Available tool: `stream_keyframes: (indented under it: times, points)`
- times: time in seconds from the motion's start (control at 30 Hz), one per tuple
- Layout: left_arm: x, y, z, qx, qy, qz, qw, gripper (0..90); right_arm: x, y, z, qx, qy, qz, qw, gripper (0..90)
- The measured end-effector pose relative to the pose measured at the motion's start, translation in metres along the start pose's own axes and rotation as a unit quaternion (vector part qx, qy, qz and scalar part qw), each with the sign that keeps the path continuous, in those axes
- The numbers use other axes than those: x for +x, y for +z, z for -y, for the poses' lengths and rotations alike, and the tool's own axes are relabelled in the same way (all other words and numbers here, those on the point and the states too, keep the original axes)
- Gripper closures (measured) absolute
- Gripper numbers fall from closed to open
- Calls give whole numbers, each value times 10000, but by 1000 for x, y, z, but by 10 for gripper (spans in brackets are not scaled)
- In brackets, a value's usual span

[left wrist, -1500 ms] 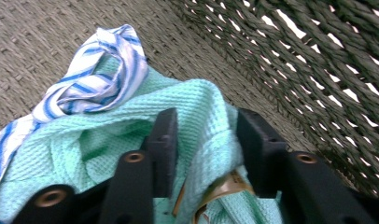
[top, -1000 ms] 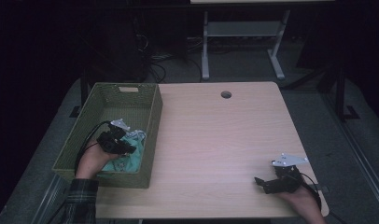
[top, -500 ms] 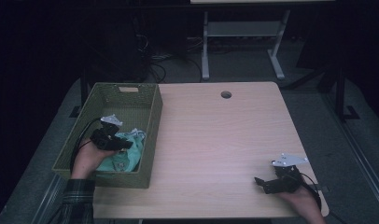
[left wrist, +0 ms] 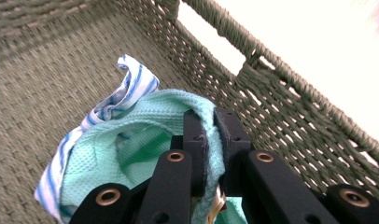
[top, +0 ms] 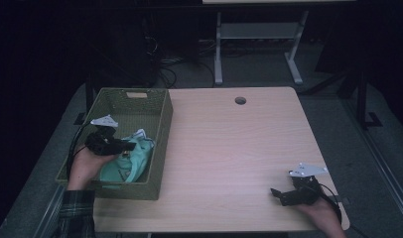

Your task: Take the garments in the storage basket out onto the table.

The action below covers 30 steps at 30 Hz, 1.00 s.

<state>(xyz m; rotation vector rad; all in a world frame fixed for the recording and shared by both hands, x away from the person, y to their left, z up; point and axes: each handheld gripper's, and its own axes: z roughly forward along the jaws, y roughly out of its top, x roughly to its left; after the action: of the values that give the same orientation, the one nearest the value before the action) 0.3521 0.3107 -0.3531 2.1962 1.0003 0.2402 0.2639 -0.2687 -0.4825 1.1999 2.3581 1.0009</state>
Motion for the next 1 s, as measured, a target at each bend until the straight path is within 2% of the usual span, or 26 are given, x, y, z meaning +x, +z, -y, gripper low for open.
stream_keyframes:
  times: [0.3, 0.4, 0.47, 0.9, 1.0]
  points:
    - [-2, -13, -10, -307, 9, 9, 9995, 832, 0, 0, 0, -1, -6, -2, 10000, 32]
    - [-3, -17, -13, -373, 79, 55, 9993, 832, 0, 0, 0, -2, -2, 1, 10000, 32]
    - [-5, -20, -15, -496, 55, 109, 9987, 832, 0, 0, 0, -3, -3, 1, 10000, 32]
    - [-12, -37, -34, -867, 159, 104, 9961, 832, 0, 0, 0, -2, -3, 1, 10000, 32]
    - [-13, -40, -38, -889, 170, 92, 9958, 832, 0, 0, 0, -1, -5, 1, 10000, 32]
